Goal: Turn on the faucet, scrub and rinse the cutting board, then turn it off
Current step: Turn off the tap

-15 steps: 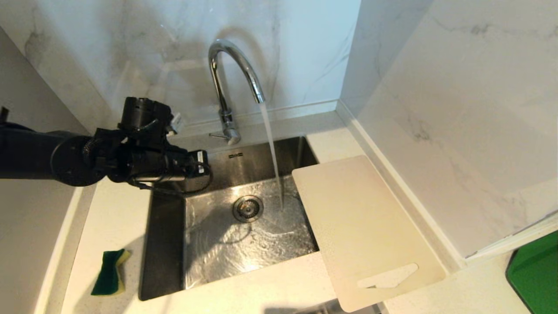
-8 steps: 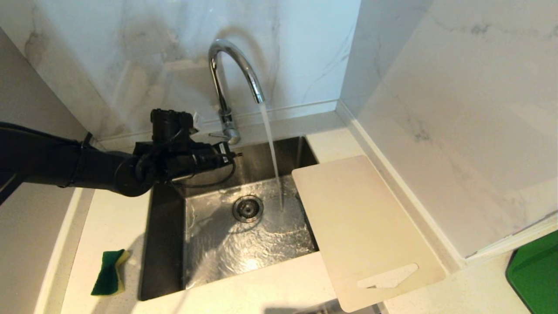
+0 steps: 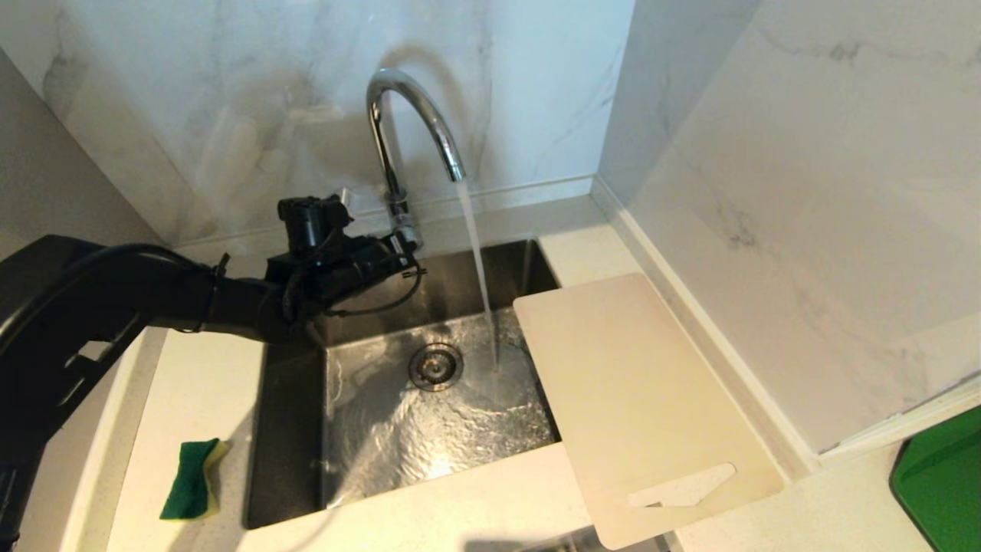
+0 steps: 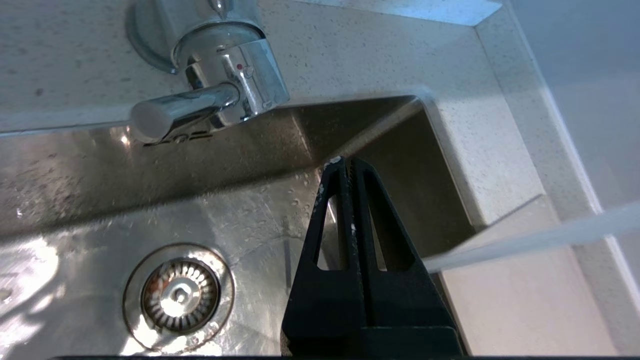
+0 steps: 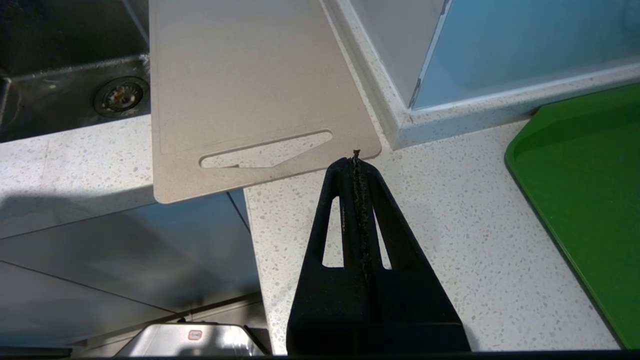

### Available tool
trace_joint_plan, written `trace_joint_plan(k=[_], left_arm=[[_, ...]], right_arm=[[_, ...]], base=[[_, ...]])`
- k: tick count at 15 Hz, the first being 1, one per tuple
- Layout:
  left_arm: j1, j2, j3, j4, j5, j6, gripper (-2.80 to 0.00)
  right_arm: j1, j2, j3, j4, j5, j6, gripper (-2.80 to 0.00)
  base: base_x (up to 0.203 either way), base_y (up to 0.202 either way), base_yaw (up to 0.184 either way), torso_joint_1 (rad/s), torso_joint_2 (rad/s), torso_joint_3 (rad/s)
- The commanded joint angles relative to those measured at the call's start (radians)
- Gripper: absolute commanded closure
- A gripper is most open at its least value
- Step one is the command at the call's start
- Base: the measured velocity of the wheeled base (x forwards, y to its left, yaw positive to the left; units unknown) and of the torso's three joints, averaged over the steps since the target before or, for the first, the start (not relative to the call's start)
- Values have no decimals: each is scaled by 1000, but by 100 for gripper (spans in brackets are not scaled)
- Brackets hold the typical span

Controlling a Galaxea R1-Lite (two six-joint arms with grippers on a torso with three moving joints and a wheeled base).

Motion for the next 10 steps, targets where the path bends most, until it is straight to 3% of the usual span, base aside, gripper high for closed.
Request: trace_joint_plan(k=[1,10], left_arm=[[16,63,-58,-3,-3,-3,0],[47,124,-181,-10,0,2,0]], right_arm=[[0,1,0,0,0,0,0],[0,1,0,0,0,0,0]], base=[[0,0,0,0,0,0],[0,0,0,0,0,0]])
